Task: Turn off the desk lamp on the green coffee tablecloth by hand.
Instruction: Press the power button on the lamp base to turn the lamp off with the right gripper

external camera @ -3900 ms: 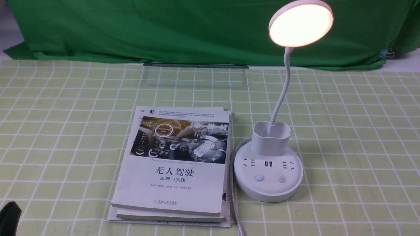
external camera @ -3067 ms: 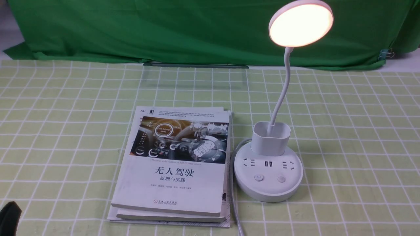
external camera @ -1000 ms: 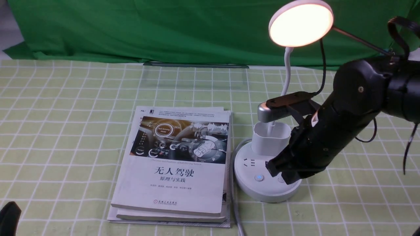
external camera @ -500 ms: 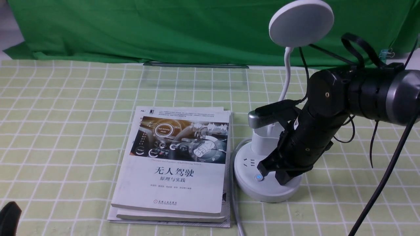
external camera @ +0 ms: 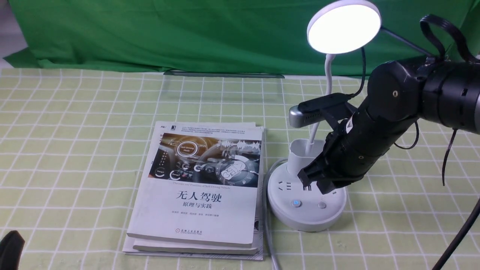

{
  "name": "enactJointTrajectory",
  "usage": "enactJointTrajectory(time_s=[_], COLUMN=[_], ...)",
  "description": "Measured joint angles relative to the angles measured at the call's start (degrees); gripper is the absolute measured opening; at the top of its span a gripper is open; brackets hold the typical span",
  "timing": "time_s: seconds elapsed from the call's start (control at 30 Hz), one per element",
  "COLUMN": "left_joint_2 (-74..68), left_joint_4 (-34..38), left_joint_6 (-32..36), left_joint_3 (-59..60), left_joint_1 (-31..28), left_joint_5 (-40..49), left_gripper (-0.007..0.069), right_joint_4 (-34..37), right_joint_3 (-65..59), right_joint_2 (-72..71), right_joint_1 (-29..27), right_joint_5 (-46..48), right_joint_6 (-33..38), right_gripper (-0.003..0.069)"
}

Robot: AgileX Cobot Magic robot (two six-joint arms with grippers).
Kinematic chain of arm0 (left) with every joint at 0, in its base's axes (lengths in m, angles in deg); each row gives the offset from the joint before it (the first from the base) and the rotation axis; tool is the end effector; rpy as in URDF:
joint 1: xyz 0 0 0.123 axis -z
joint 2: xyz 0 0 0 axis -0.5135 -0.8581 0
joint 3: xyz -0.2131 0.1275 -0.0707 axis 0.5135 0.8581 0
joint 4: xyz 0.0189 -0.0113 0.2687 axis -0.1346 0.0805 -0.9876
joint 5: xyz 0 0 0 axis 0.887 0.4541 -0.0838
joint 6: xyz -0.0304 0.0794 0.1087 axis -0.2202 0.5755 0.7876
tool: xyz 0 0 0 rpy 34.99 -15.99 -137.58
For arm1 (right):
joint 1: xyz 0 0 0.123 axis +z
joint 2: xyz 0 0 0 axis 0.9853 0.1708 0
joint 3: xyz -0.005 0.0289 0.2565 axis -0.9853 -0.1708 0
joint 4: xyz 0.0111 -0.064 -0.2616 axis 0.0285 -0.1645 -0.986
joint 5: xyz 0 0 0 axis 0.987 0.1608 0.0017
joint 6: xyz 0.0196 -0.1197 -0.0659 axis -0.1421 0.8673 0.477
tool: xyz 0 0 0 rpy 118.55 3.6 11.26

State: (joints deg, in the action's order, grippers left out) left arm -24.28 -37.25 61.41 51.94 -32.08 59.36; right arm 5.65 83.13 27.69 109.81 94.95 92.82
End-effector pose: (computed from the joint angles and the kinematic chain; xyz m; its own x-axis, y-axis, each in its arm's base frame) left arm 0.1469 0.0059 0.1814 -0.1544 -0.0915 -0.9838 -0.0549 0.9950 -0.0839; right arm 0.3403 0.2055 0.1413 -0.7819 -0.4942 -0.3800 -0.5516 0.8324 0.0525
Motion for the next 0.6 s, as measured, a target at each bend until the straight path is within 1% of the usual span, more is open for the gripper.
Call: enactJointTrajectory(time_s=[0.27, 0.6], left_joint_2=[0.00, 0.00], left_joint_4=[0.00, 0.00], left_joint_6=[0.00, 0.00], left_joint_3=[0.00, 0.00], left_joint_1=[0.00, 0.00], left_joint_5=[0.00, 0.00], left_gripper=[0.0410, 0.0410], right_joint_4=[-0.06, -0.07], right_joint_3=[0.16, 0.46], right_joint_2=[5.83, 5.46], right_joint_1=[0.00, 0.00], right_joint_5=[0.21, 0.11], right_joint_6=[-0.07, -0.11], right_gripper=[0.0044, 0.0044])
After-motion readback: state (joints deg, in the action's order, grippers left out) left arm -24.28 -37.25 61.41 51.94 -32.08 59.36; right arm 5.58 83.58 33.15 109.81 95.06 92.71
